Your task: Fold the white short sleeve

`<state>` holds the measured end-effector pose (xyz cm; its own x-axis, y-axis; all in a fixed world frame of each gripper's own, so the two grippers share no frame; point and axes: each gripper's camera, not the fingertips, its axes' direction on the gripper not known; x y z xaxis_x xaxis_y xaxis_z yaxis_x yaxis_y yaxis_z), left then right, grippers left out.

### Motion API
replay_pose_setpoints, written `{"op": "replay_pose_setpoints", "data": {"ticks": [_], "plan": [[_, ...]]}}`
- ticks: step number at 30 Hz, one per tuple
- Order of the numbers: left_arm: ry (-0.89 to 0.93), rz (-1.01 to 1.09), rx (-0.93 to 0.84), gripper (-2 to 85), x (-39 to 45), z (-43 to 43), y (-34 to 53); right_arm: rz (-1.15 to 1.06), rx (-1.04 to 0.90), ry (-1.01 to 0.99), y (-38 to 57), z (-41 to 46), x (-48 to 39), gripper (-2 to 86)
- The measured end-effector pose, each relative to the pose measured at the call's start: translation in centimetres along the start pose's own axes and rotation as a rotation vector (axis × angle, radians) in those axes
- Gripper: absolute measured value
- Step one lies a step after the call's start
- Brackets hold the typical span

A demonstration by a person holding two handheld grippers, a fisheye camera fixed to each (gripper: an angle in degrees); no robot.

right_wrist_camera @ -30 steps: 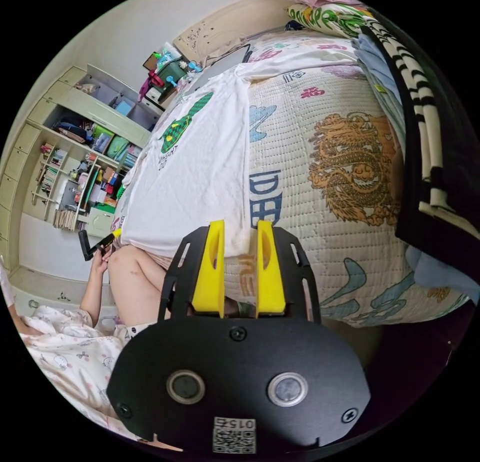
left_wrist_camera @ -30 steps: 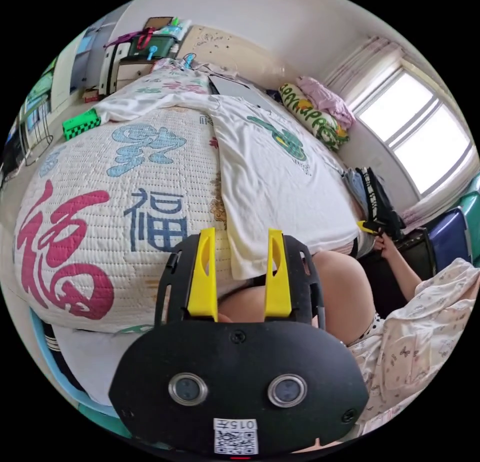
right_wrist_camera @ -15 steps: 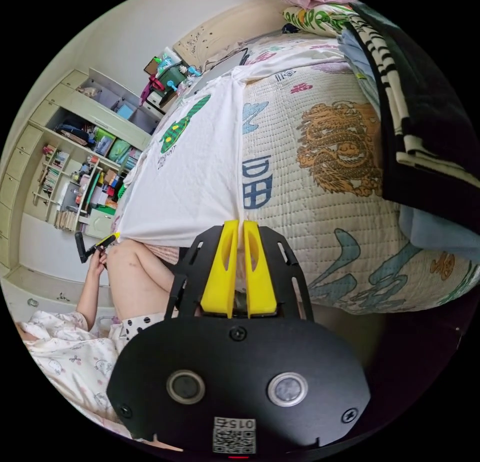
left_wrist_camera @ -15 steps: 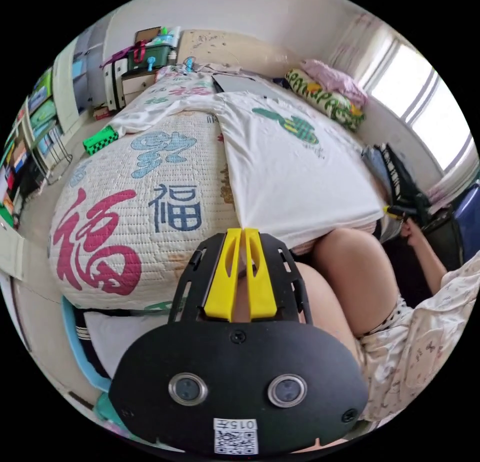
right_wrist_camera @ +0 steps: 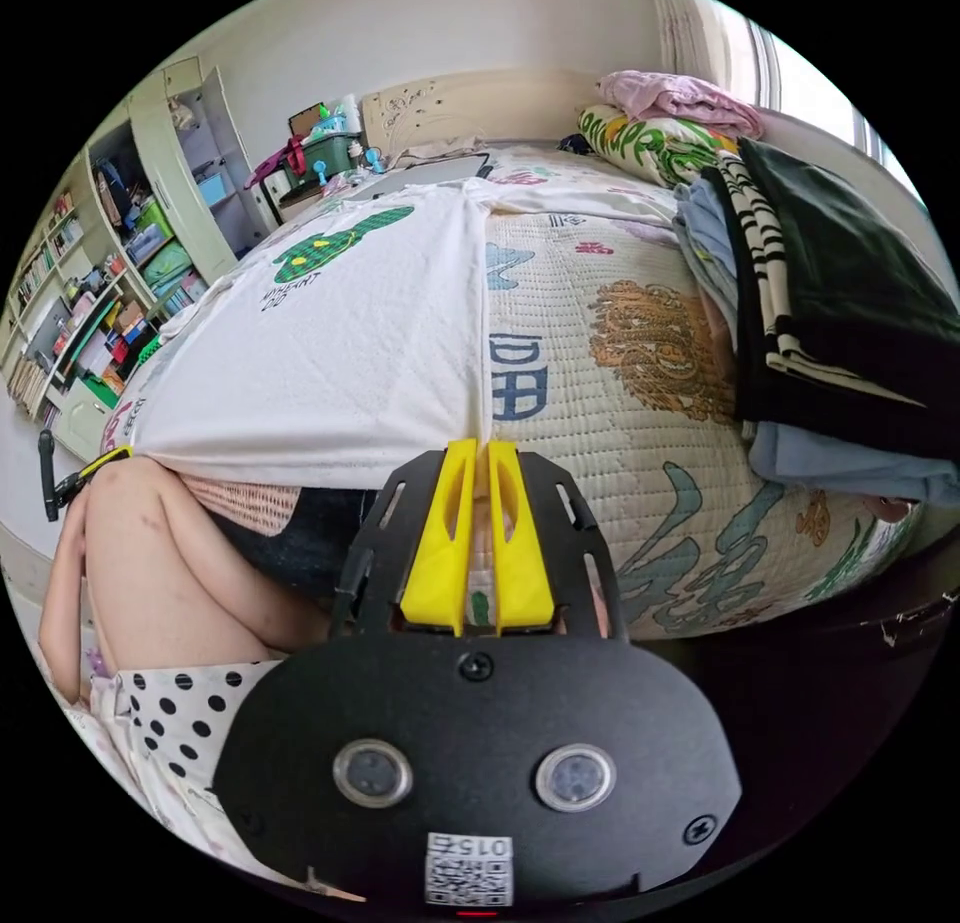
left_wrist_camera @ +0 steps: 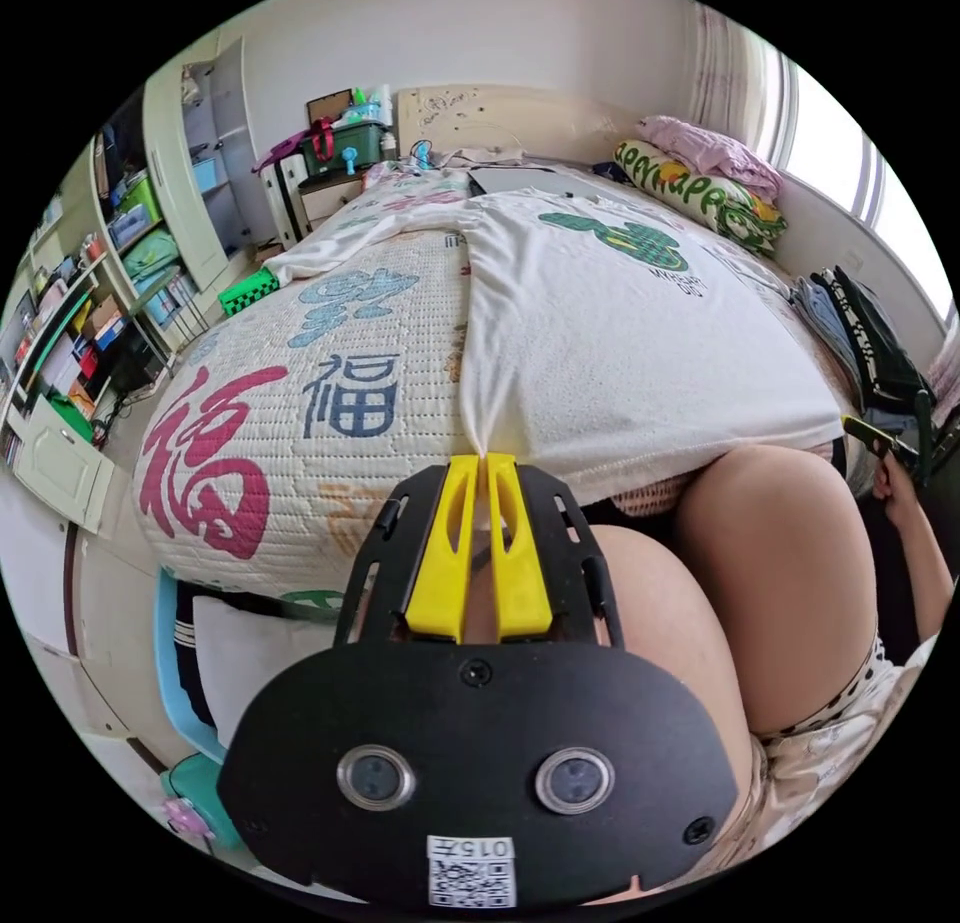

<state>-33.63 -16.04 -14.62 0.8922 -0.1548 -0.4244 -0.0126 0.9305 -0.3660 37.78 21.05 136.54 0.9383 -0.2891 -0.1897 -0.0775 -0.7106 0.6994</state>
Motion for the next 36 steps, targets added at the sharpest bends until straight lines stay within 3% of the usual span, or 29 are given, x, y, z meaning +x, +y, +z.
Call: {"op": "replay_pose_setpoints", "data": {"ticks": [4, 11, 14, 19, 22, 24, 30, 33, 36], "plan": [[0.015, -0.052, 0.026, 0.4, -0.4, -2.1, 0.5, 0.062, 0.015, -0.073, 1.3, -1.4, 1.3, 1.1], [0.051, -0.062, 0.042, 0.9, -1.5, -5.1, 0.8, 0.462, 0.065, -0.491, 8.9, -5.7, 9.6, -0.1], [0.06, -0.072, 0.049, 0.9, -1.8, -6.1, 0.9, 0.578, 0.108, -0.427, 13.4, -9.5, 10.5, -0.4], [0.011, -0.038, 0.039, 0.8, -1.0, -7.8, 0.3, 0.551, 0.395, -0.434, 16.5, -21.1, 6.3, -0.5], [0.003, -0.029, 0.034, 0.7, -0.9, -8.6, 0.0, 0.385, 0.652, -0.465, 15.6, -31.9, 0.8, -0.5], [0.002, -0.029, 0.036, 0.6, -1.0, -9.0, 0.0, 0.201, 0.939, -0.48, 16.3, -41.5, -4.7, -0.5], [0.01, -0.043, 0.044, 0.7, -1.8, -10.2, -0.1, -0.008, 1.619, -0.695, 25.3, -59.1, -14.9, -0.5], [0.008, -0.052, 0.045, 0.8, -2.1, -10.7, -0.2, -0.058, 1.773, -0.903, 28.3, -62.9, -17.0, -0.5], [0.006, -0.05, 0.044, 0.8, -2.3, -11.0, -0.4, -0.068, 1.765, -1.12, 28.2, -64.4, -17.4, -0.5]]}}
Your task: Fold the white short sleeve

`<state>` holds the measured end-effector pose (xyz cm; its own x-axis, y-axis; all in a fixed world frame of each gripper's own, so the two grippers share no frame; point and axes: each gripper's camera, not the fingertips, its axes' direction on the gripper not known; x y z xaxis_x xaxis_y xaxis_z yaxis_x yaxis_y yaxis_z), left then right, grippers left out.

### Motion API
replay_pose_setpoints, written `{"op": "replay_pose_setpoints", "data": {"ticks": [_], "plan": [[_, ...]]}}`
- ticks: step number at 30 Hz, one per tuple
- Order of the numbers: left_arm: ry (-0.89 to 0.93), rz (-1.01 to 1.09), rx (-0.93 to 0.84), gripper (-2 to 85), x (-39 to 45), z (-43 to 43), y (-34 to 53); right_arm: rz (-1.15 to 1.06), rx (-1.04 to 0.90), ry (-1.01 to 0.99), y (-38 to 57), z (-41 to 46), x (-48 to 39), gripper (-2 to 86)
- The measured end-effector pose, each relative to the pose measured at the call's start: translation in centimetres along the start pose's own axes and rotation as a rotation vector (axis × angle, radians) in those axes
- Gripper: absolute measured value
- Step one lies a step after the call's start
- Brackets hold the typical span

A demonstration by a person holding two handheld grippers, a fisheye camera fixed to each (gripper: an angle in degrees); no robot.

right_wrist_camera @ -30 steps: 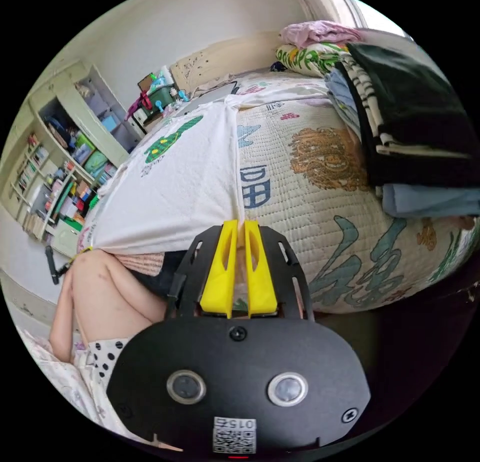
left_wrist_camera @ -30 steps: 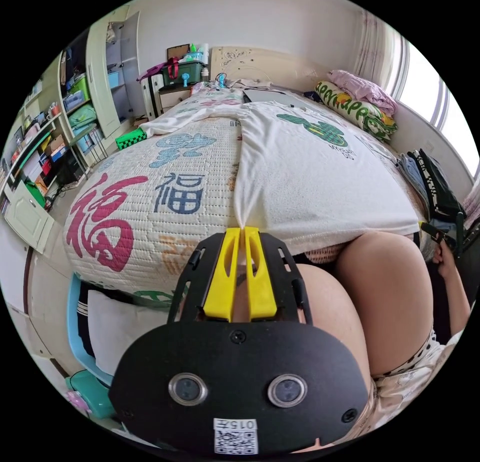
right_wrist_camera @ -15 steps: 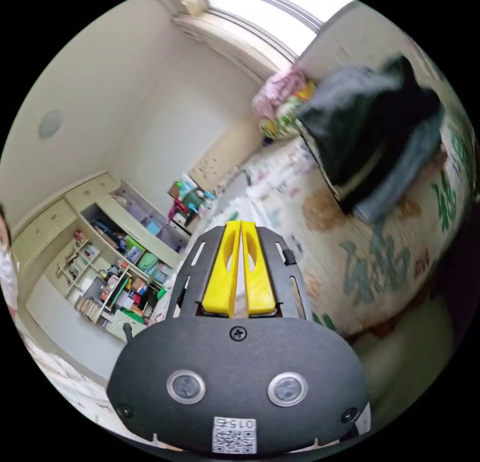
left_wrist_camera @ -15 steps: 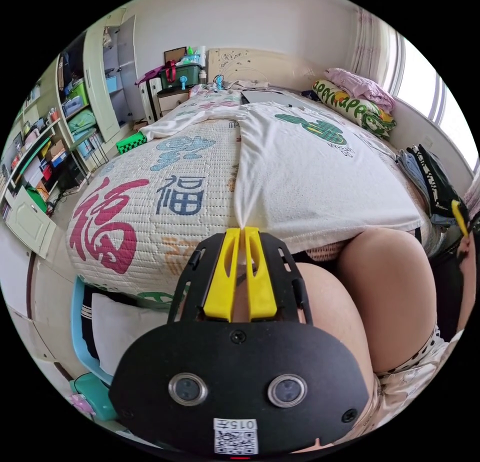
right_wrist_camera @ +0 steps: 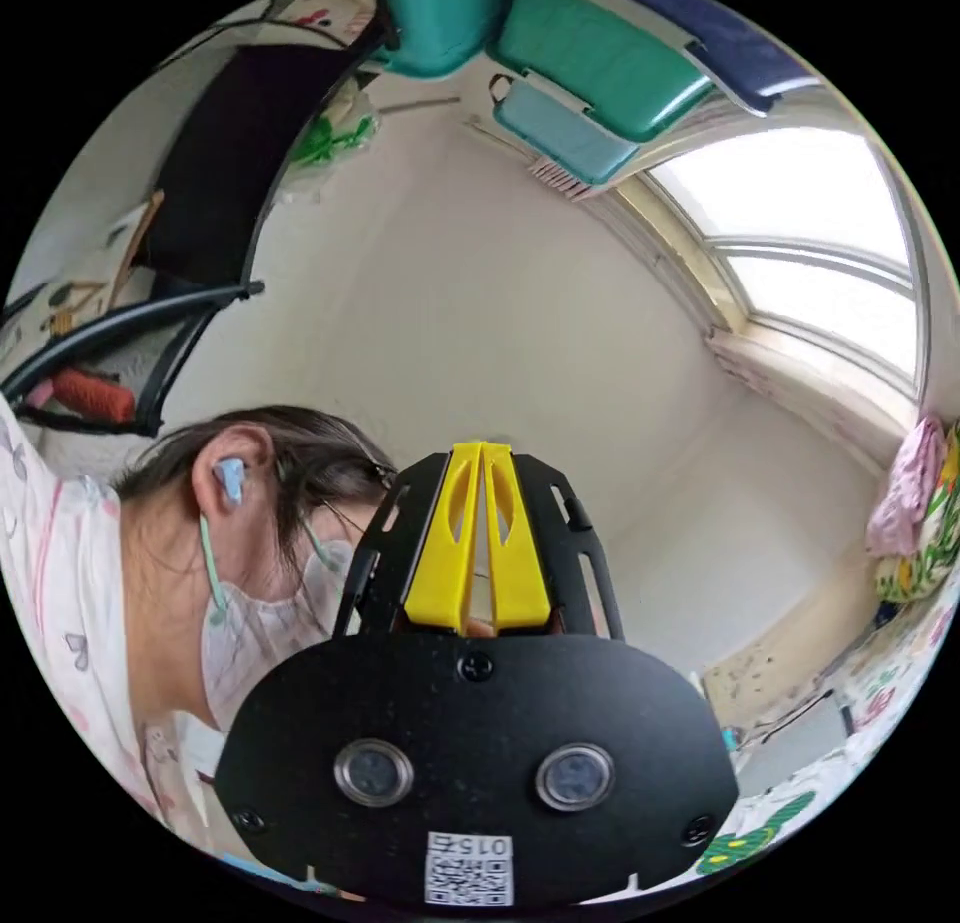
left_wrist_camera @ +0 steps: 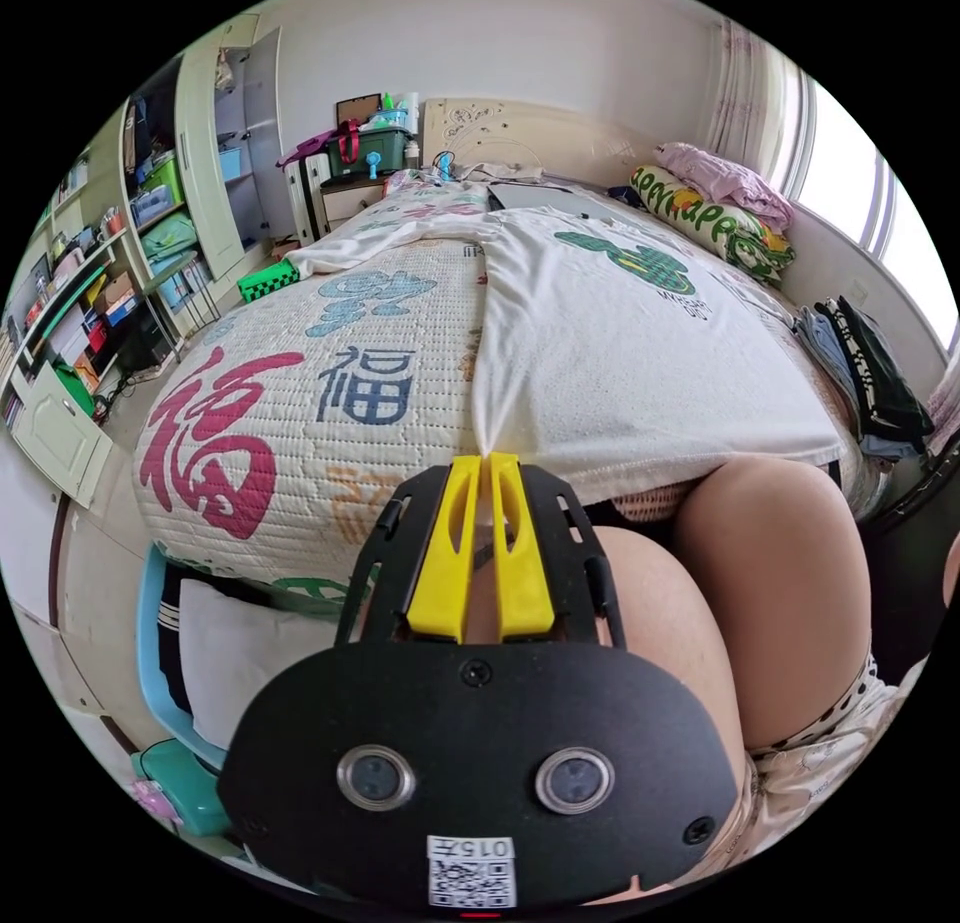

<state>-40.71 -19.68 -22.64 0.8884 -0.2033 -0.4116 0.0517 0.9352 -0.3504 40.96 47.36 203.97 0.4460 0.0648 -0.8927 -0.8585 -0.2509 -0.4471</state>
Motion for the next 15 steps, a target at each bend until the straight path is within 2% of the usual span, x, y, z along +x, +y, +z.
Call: {"op": "replay_pose_setpoints", "data": {"ticks": [10, 13, 15], "plan": [[0.017, -0.014, 0.004, 0.9, -1.5, -0.3, -0.8, 0.045, 0.009, -0.09, -1.2, 4.2, 3.7, -0.4], [0.019, -0.019, 0.002, 0.9, -1.8, -0.2, -1.1, 0.018, -0.02, -0.116, -1.0, 5.9, 8.0, 0.1], [0.02, -0.012, 0.001, 1.0, -2.0, -0.1, -1.4, -0.041, -0.094, -0.036, -0.3, 7.4, 12.8, 1.1]]}}
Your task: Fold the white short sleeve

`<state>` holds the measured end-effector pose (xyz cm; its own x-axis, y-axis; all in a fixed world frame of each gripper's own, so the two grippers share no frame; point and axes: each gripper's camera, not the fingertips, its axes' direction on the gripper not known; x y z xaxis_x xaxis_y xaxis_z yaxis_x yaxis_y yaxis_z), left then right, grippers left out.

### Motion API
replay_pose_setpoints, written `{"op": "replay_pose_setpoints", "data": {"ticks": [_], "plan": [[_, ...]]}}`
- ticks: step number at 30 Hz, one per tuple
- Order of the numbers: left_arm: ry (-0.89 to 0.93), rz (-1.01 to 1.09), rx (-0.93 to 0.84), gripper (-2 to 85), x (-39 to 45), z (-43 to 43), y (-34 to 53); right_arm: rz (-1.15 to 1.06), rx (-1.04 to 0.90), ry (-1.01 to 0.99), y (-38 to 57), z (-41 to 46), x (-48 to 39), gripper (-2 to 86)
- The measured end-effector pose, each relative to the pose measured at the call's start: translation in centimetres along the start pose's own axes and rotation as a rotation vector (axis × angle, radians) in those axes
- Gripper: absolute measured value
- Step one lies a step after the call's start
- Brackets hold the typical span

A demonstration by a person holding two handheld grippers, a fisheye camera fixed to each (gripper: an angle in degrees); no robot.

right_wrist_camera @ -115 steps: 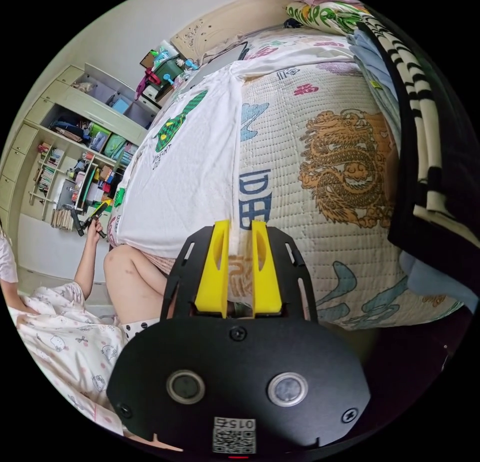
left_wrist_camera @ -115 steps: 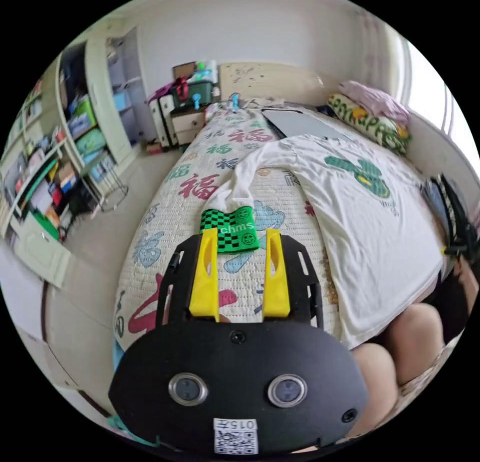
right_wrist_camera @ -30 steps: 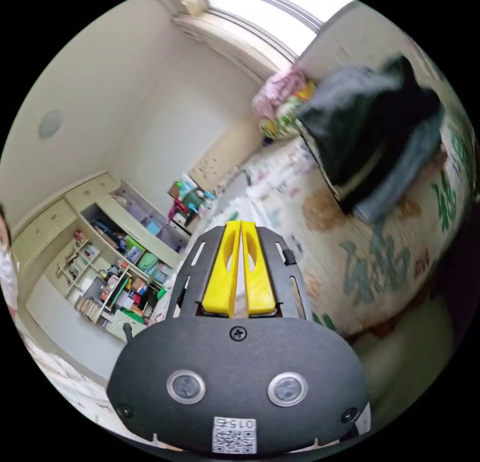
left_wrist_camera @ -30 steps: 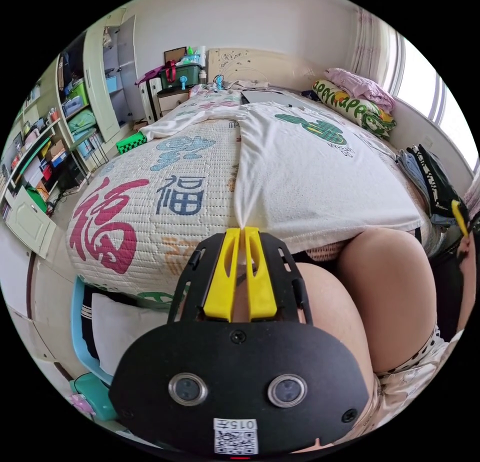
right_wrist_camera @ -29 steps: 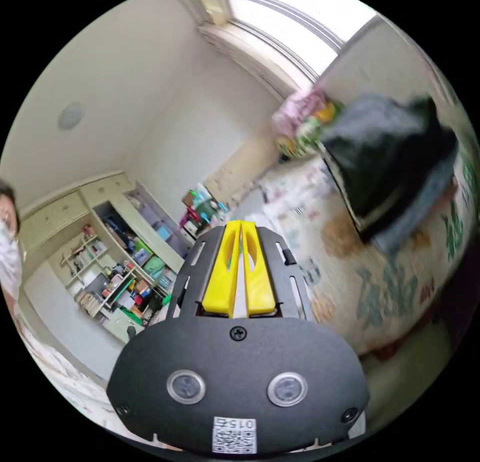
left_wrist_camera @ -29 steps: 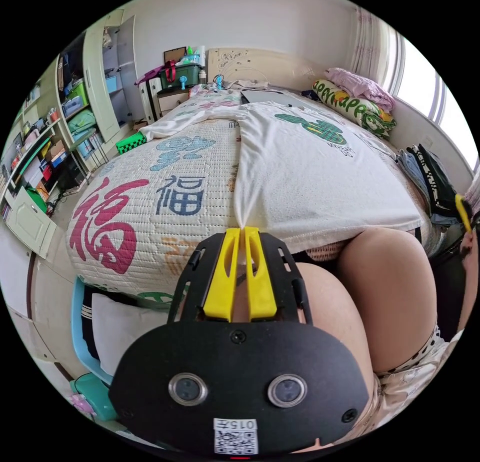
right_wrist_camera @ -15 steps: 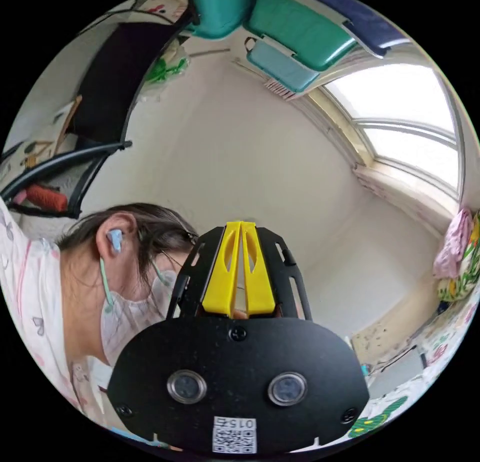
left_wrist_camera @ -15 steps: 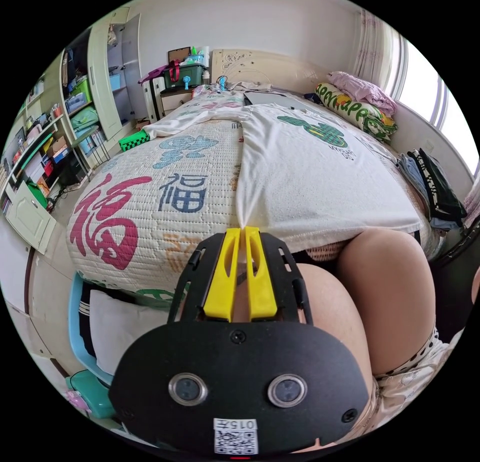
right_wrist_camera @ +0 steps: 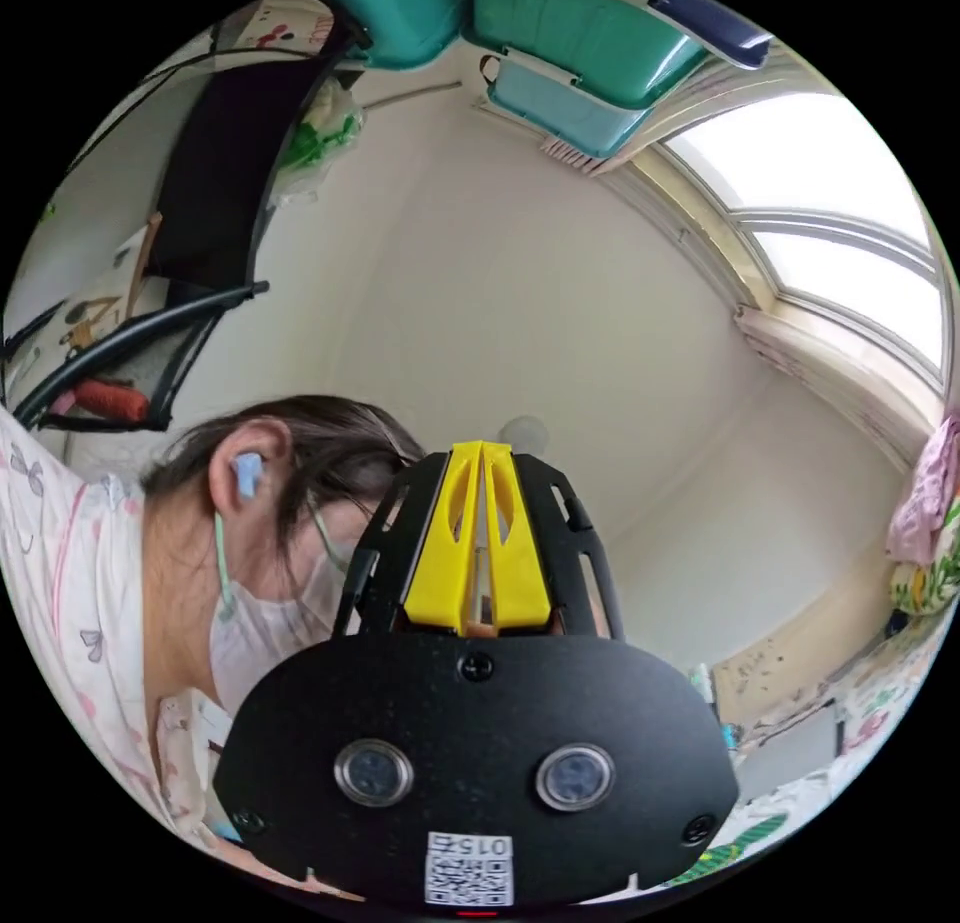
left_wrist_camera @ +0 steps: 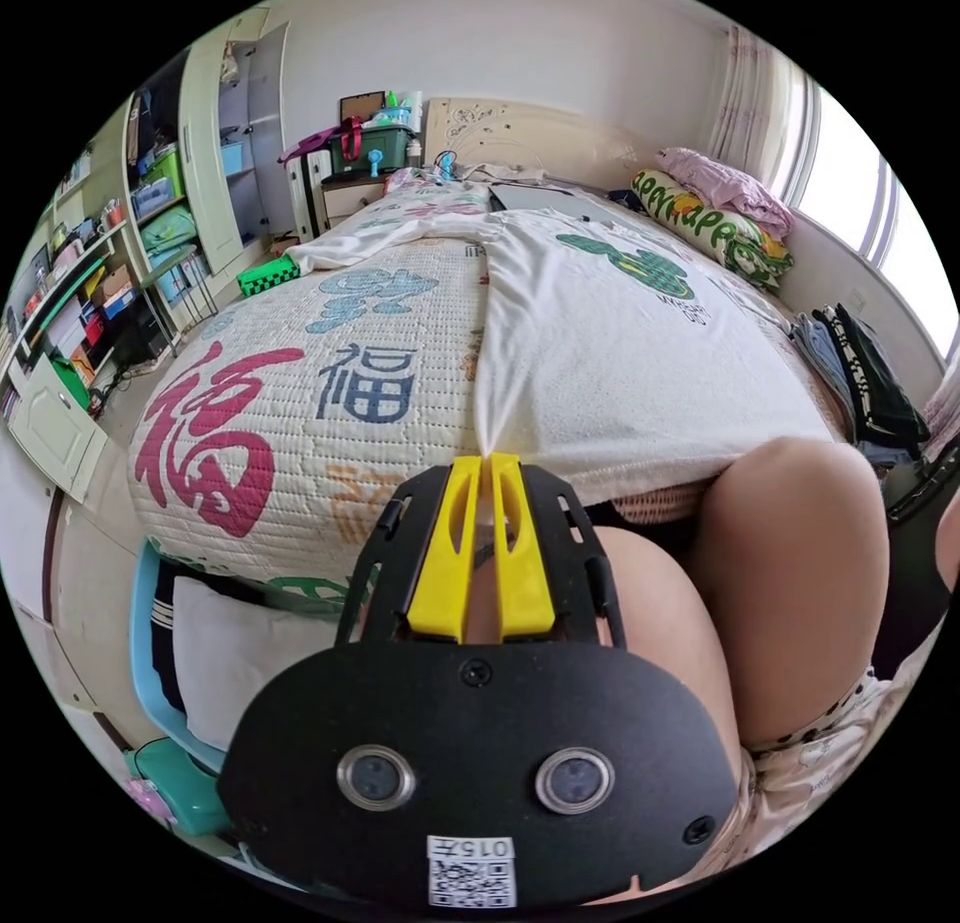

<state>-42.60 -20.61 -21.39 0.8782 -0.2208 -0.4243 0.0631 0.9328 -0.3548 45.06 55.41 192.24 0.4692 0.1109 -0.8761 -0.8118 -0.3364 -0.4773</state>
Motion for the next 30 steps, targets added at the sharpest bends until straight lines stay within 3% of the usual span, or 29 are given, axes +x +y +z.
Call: {"op": "replay_pose_setpoints", "data": {"ticks": [4, 5, 9, 12, 16, 24, 30], "plan": [[0.054, -0.017, -0.024, 1.0, -1.4, 0.5, -1.0, -0.093, -0.255, 0.362, 4.0, 2.3, 12.1, 5.9], [0.054, -0.011, -0.032, 1.0, -1.5, 0.7, -1.4, -0.061, -0.366, 0.48, 6.0, 2.6, 18.5, 7.1], [0.028, 0.007, -0.043, 0.9, -1.1, 1.2, -2.1, 0.387, -0.689, 0.831, 14.8, -1.2, 47.3, 10.7], [0.033, 0.0, -0.055, 0.9, -1.4, 1.7, -2.8, 0.702, -0.718, 0.998, 21.8, -6.0, 64.6, 11.4], [0.079, -0.022, -0.064, 0.9, -2.6, 2.5, -3.5, 0.855, -0.659, 1.134, 28.3, -8.1, 79.9, 11.6], [0.088, -0.004, -0.078, 1.0, -2.9, 3.9, -5.1, 0.666, -0.66, 1.479, 38.2, -3.8, 102.1, 11.0], [0.089, -0.018, -0.077, 1.0, -2.9, 5.0, -5.9, 0.543, -0.603, 1.635, 42.1, -2.8, 109.7, 4.6]]}}
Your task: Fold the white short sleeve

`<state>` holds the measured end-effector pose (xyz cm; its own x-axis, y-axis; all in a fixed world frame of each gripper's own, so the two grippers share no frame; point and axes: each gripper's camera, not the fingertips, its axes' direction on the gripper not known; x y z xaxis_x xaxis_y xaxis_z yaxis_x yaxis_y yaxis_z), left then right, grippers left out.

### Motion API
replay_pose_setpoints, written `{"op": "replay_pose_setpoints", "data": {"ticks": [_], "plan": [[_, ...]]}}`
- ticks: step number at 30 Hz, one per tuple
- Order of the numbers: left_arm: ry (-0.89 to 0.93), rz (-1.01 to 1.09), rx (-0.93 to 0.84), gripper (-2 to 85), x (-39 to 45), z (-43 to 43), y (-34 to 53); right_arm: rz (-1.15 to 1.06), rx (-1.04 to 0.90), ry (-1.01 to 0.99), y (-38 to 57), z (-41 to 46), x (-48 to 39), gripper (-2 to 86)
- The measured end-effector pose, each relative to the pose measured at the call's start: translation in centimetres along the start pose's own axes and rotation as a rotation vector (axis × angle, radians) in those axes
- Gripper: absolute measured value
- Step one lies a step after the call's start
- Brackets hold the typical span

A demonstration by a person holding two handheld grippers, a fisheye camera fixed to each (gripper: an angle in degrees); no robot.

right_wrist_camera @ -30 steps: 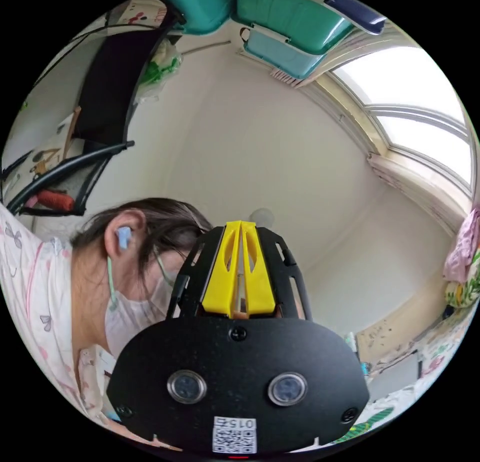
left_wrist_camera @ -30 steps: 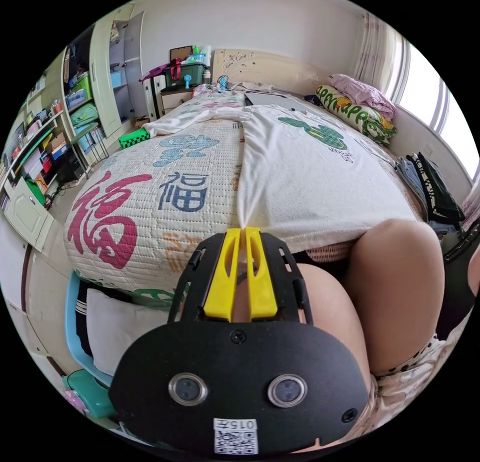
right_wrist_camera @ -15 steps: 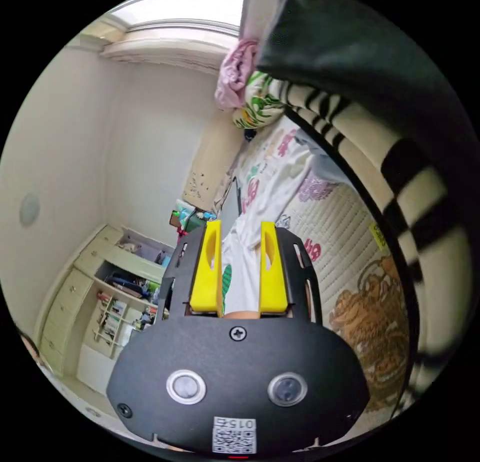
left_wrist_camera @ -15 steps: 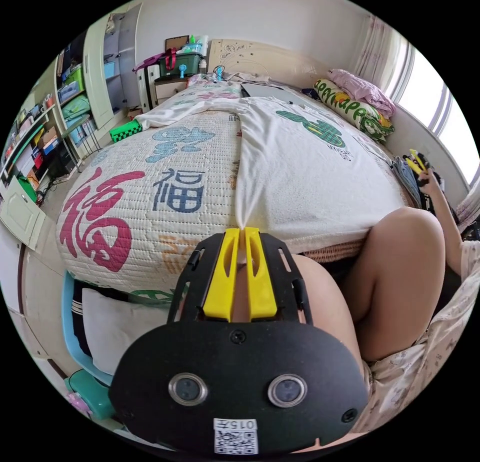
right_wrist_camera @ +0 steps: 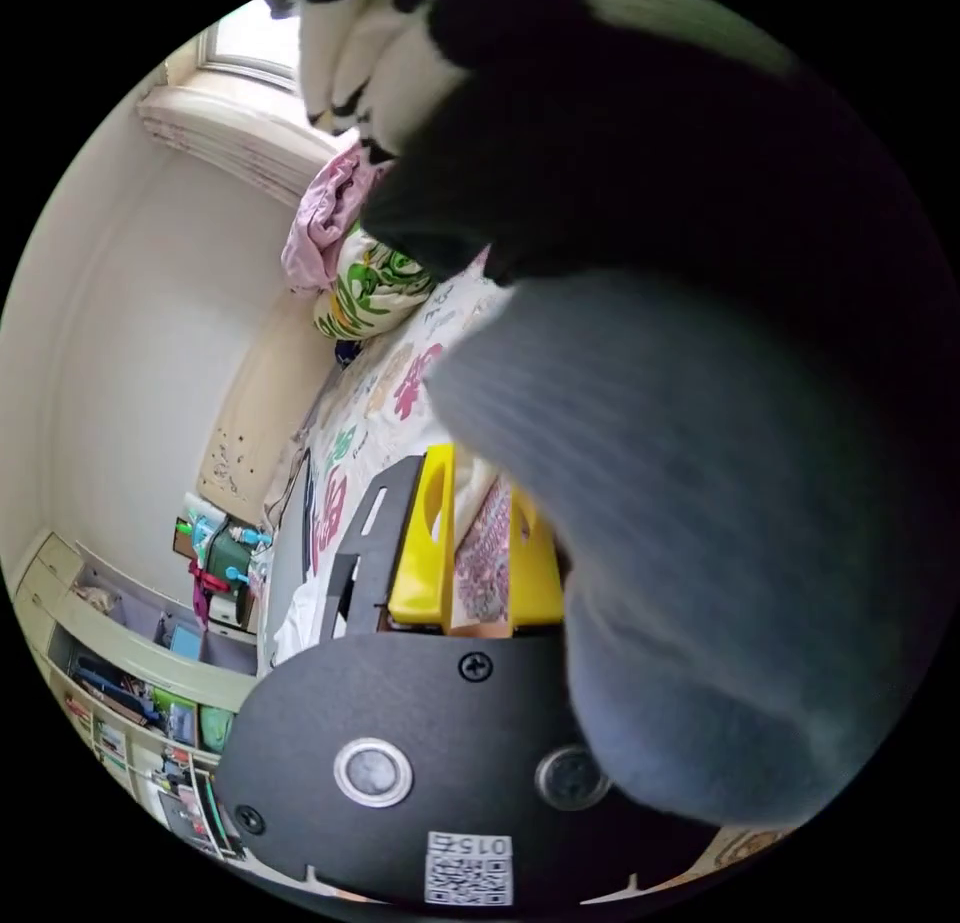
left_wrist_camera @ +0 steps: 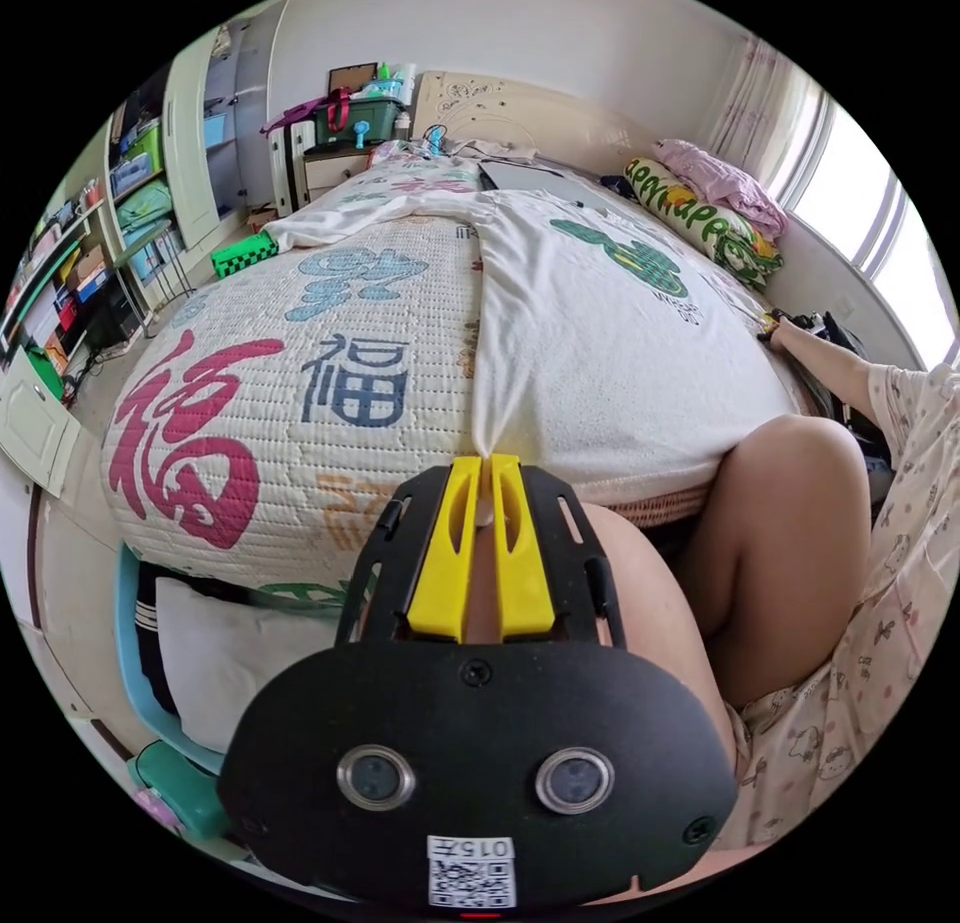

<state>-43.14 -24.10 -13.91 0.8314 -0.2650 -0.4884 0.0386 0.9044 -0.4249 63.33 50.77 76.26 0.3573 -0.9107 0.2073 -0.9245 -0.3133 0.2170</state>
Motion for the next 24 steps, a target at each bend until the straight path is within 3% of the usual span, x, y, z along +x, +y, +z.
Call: {"op": "replay_pose_setpoints", "data": {"ticks": [4, 7, 8, 10, 12, 15, 18, 21, 24], "plan": [[0.007, -0.011, 0.008, 1.0, 0.0, 0.7, -0.5, -0.076, -0.012, -0.023, -0.1, 2.0, -3.3, 0.9], [0.016, -0.022, 0.01, 1.1, 0.0, 1.3, -1.0, -0.401, 0.031, -0.107, 3.4, 0.1, -10.9, 0.2], [0.017, -0.024, 0.011, 1.1, 0.0, 1.4, -1.1, -0.572, 0.007, -0.215, 6.4, -1.5, -14.1, 0.1], [0.012, -0.025, 0.012, 1.1, 0.2, 1.9, -1.5, -0.852, -0.111, -0.439, 12.9, -4.3, -17.9, -0.1], [0.015, -0.034, 0.009, 1.2, 0.3, 2.2, -1.9, -1.124, -0.48, -0.62, 22.1, -5.4, -20.1, -0.3], [0.048, -0.031, -0.015, 1.5, 0.4, 2.4, -3.0, -1.231, -0.879, -0.653, 30.2, -3.2, -18.2, -0.2], [0.056, 0.008, 0.0, 2.1, 1.9, 0.8, -5.5, -1.192, -1.007, -0.663, 31.2, -2.1, -15.2, 1.4], [-0.036, 0.099, 0.058, 3.8, 5.7, -1.3, -9.8, -1.161, -1.059, -0.828, 28.9, -3.0, -14.5, 4.3], [-0.04, 0.227, 0.108, 5.7, 11.5, -0.9, -16.7, -1.214, -0.909, -0.835, 26.3, -3.8, -14.9, 6.0]]}}
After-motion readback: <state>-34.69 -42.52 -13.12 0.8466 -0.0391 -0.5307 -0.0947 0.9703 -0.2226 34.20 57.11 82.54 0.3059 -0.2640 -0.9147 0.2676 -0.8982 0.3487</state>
